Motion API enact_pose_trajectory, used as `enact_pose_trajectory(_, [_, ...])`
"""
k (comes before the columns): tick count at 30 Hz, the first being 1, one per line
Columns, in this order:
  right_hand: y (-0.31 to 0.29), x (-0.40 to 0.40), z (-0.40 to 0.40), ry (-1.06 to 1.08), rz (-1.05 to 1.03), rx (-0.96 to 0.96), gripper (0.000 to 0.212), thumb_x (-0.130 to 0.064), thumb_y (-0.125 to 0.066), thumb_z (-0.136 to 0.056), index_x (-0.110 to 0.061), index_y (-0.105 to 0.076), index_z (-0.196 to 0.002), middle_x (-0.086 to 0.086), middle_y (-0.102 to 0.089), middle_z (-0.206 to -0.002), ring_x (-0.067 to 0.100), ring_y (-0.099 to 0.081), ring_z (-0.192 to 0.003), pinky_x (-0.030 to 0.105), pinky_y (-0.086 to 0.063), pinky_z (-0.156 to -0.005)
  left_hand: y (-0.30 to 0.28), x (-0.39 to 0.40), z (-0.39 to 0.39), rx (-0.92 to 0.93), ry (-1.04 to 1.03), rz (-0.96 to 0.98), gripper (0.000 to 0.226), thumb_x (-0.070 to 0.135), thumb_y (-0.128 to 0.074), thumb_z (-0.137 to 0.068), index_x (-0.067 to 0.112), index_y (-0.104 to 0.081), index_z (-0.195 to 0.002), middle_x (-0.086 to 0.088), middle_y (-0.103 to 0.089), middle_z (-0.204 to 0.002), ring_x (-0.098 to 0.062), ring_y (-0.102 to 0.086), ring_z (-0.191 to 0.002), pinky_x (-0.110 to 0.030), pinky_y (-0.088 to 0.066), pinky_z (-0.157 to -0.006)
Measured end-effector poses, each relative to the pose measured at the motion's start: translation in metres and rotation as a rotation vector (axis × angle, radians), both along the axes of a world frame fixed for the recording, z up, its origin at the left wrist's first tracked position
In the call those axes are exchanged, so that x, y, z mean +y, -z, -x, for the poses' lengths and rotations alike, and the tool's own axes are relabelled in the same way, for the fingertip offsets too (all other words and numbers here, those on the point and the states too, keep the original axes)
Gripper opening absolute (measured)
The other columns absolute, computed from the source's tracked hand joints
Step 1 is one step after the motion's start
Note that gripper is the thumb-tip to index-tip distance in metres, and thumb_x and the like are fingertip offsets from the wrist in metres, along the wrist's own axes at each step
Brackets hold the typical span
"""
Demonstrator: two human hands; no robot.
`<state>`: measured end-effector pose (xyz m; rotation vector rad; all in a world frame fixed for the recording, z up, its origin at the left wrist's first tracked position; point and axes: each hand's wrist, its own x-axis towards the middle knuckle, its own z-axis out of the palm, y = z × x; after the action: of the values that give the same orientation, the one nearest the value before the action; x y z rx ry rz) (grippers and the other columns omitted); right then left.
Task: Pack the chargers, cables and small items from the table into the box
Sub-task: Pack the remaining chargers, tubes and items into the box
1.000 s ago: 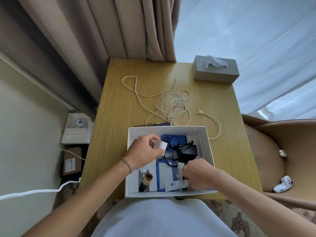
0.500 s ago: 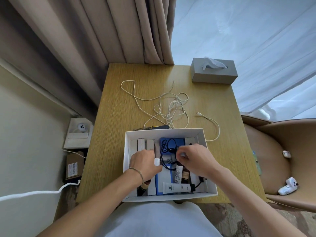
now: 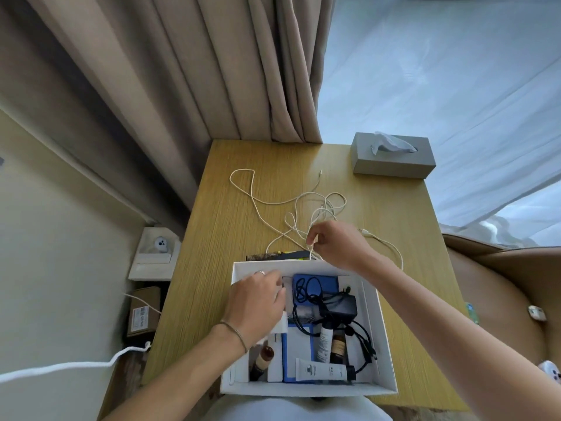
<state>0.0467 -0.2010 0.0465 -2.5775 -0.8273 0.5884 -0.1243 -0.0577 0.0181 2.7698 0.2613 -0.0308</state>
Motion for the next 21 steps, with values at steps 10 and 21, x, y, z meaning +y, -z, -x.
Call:
enact_pose_trajectory(10, [0.072, 0.072, -0.050, -0.319, 0.324, 0.034, 0.028, -0.001, -0.059, -0.090, -0.014, -0.071, -0.113, 0.004, -0.072, -0.103, 0.020, -0.069, -0.088, 0.024, -0.051, -0.060, -0.031, 0.061, -0.047, -0.030, -0.163, 0.017, 0.011, 0.031, -0.056, -0.095, 0.026, -0.064, -0.100, 0.011, -0.056, -0.105, -0.003, -0.046, -0.072, -0.017, -0.031, -0.053])
enact_pose_trajectory(21, [0.111, 0.091, -0.054, -0.637, 0.514, -0.164, 0.009, -0.025, -0.059, -0.096, -0.018, -0.062, -0.099, -0.004, -0.049, -0.071, 0.012, -0.048, -0.058, 0.025, -0.040, -0.049, -0.016, 0.088, -0.059, 0.089, -0.258, 0.063, 0.009, 0.029, -0.055, -0.095, 0.028, -0.064, -0.094, 0.011, -0.059, -0.101, -0.003, -0.053, -0.065, -0.023, -0.045, -0.055])
